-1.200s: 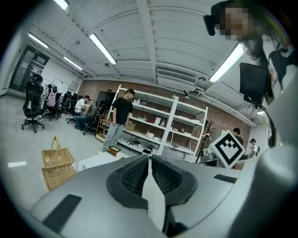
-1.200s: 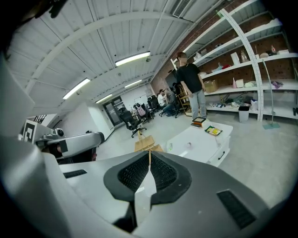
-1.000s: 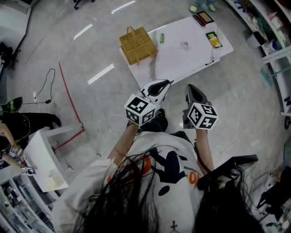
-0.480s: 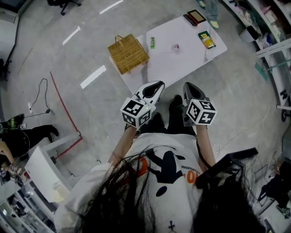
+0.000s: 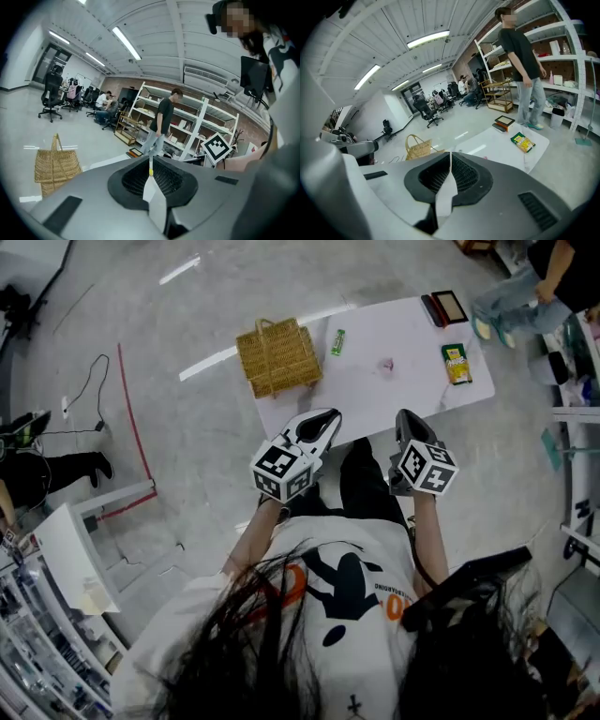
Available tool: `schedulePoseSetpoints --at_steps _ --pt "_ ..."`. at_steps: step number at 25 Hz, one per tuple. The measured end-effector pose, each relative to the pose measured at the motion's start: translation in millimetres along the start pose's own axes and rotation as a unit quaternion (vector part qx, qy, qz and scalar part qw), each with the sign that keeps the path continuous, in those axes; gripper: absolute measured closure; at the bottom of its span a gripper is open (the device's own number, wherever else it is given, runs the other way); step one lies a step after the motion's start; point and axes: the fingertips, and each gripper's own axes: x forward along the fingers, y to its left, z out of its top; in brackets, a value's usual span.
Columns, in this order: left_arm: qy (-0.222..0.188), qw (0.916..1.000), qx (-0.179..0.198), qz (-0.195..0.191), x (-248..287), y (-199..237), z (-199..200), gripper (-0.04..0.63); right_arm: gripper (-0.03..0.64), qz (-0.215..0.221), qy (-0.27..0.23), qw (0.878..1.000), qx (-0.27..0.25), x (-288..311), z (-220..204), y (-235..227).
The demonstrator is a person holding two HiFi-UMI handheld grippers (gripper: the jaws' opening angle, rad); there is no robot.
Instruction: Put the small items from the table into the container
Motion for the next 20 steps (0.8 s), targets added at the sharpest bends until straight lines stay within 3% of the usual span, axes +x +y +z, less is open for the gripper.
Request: schedulePoseSetpoints --at_steps 6,17,20 --pt "0.009 0.9990 -0.005 0.044 57 31 7 0.580 0.594 0.026 0.047 0.999 -0.006 64 21 -45" --pt "0.061 0.9943 -0.020 0.084 119 71 -27 0.580 0.590 0.025 0.145 0.989 0.028 173 -11 -126" --pt "0.071 0.9932 -0.031 0.087 132 80 -41 0.580 0.519 0.034 0.173 0.984 0.033 200 -25 -138"
